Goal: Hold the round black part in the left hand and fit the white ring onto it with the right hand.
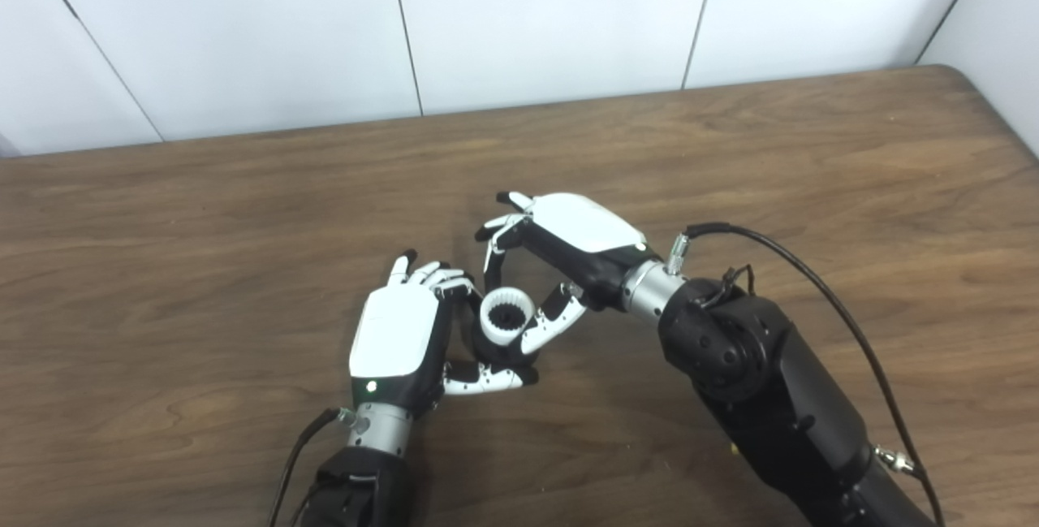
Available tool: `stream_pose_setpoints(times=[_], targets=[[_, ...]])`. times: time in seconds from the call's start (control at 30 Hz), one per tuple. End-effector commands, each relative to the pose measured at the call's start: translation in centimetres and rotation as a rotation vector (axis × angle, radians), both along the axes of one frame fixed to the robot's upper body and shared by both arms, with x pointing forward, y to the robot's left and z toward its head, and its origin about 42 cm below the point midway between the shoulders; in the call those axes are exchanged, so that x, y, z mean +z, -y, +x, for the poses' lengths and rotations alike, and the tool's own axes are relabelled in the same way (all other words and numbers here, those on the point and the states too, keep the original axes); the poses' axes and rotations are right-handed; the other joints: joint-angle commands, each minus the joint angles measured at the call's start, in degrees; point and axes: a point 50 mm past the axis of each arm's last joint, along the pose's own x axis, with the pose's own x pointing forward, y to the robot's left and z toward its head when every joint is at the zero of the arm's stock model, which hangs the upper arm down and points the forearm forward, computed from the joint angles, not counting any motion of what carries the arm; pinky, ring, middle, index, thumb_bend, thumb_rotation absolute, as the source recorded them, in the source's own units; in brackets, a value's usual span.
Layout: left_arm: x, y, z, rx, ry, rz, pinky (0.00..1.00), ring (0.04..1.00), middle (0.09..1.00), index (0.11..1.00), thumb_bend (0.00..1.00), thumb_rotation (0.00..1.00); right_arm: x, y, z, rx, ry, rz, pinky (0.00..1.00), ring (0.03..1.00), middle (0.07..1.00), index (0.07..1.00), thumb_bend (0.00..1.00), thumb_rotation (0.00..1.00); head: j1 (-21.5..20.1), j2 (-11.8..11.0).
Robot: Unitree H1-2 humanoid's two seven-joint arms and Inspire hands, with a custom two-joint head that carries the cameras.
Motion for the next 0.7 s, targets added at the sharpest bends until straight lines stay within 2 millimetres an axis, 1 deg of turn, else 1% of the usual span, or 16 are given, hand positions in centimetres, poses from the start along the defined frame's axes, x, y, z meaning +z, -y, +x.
stream_pose_setpoints(times=[0.0, 0.67], targets=[[-0.41, 0.73, -0.32, -0.03, -0.048, 0.012, 0.99, 0.845, 0.75, 0.484, 0.52, 0.05, 1.64, -0.5, 0.28, 0.028, 0.062, 0.012, 1.0, 1.0, 0.844, 0.486, 0.52, 0.13, 0.0, 0.0], [-0.39, 0.82, -0.33, -0.032, -0.045, 0.014, 0.97, 0.839, 0.752, 0.484, 0.52, 0.05, 1.48, -0.5, 0.24, 0.032, 0.055, 0.019, 1.0, 1.0, 0.846, 0.486, 0.52, 0.13, 0.1, 0.2]])
